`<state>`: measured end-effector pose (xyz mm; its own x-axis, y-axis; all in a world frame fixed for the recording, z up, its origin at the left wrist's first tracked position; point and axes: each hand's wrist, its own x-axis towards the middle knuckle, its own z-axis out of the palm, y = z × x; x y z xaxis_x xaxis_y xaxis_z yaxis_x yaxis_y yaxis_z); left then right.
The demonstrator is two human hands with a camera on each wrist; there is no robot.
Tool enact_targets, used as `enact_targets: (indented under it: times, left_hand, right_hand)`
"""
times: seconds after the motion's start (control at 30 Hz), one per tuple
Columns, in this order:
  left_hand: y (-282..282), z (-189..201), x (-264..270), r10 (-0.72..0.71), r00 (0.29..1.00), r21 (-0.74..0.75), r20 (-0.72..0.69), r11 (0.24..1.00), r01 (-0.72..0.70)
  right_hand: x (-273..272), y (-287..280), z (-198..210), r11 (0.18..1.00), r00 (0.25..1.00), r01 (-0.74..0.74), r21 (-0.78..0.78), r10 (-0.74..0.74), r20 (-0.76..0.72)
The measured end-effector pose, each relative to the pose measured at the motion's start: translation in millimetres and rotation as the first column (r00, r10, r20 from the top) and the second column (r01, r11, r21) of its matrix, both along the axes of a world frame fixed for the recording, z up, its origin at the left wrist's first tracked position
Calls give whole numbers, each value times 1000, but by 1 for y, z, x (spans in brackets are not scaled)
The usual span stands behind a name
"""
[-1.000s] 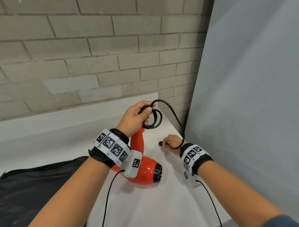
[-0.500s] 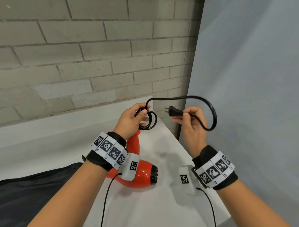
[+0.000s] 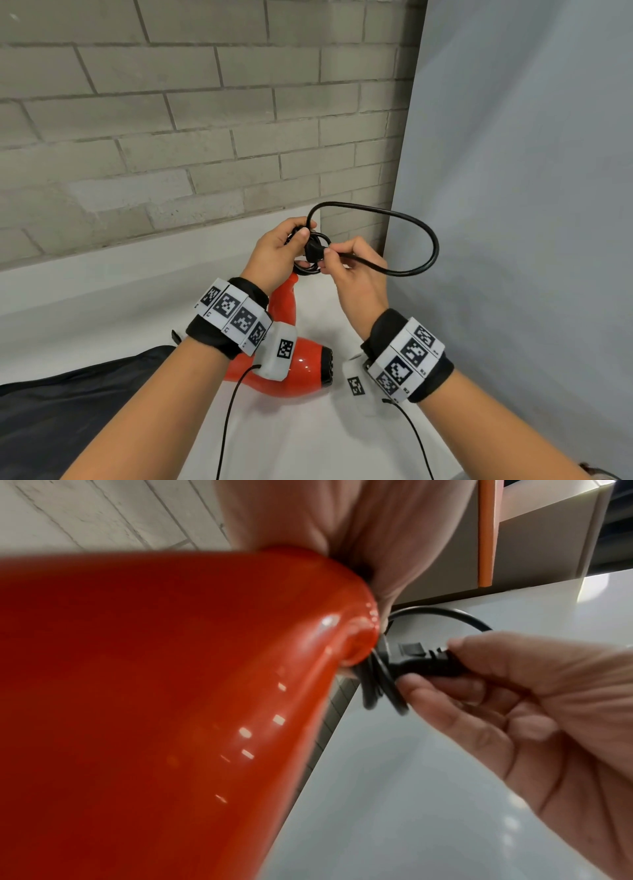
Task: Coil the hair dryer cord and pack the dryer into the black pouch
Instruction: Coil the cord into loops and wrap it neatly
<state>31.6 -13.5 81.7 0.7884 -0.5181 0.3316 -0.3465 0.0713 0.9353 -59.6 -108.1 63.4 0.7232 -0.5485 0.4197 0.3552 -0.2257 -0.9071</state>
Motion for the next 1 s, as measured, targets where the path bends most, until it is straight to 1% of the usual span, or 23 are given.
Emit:
enact_targets:
  times: [0.13, 0.23, 0.33, 0.4, 0.5, 0.53, 0.6, 0.63, 0.67, 0.7, 0.73, 0.77, 0.8, 0.83, 0.87, 0.9, 0.93, 1.0]
  left_hand:
    - [3, -1, 3, 10, 1000, 5, -2, 1000, -10]
    - [4, -1, 1, 8, 999, -1, 39, 1000, -8]
    - [2, 0, -3, 5, 996, 19, 89, 1000, -7]
    - [2, 0, -4, 4, 996, 16, 88, 1000, -6]
    - [1, 2, -7, -6, 997, 28, 80, 1000, 4]
    - [0, 2, -8, -10, 996, 34, 83, 999, 7]
    - [-1, 3, -11, -19, 996, 26, 84, 1000, 17]
    - [-2, 3, -13, -29, 996, 22, 83, 999, 27]
    - [-3, 4, -15, -38, 995, 27, 90, 999, 36]
    - [-4, 3, -17, -45, 994, 40, 100, 998, 42]
    - [-4, 3, -18, -50, 993, 53, 109, 998, 44]
    - [-4, 3, -18, -49, 993, 58, 111, 997, 43]
    - [-4, 3, -17, -41, 994, 52, 101, 998, 36]
    - [-2, 3, -16, -29, 996, 44, 81, 999, 26]
    - [-1, 3, -15, -19, 998, 39, 62, 999, 17]
    - [0, 3, -14, -10, 999, 45, 53, 999, 8]
    - [0, 3, -15, -1, 998, 56, 57, 998, -3]
    - [0, 1, -12, 27, 998, 54, 53, 998, -30]
  right_hand:
    - [-2, 5, 4, 997, 999, 29, -69, -31, -23]
    - [3, 5, 5, 997, 996, 62, -45, -65, -60]
    - [8, 1, 3, 998, 993, 43, -43, -48, -109]
    - [8, 2, 0, 991, 994, 32, -128, -45, -103]
    - [6, -2, -8, 934, 995, 67, -351, -89, -45]
    - [6, -3, -9, 917, 993, 100, -386, -117, -20]
    - [9, -6, -8, 900, 984, 174, -399, -176, 31]
    - [12, -6, -5, 912, 981, 186, -365, -193, 17]
    - [16, -6, -2, 941, 984, 168, -294, -179, -11]
    - [21, -6, 3, 985, 993, 96, -142, -104, -50]
    - [25, -7, 8, 1000, 998, 28, -3, -28, -53]
    - [27, -7, 10, 990, 996, -48, 134, 58, -72]
    - [27, -10, 11, 987, 989, -109, 119, 120, -89]
    - [27, -13, 7, 986, 979, -164, -17, 161, -124]
    - [27, -15, 0, 968, 972, -193, -161, 167, -164]
    - [27, -19, -7, 944, 967, -213, -252, 167, -192]
    - [25, -22, -12, 927, 958, -245, -282, 188, -215]
    - [21, -30, -22, 895, 948, -299, -330, 239, -210]
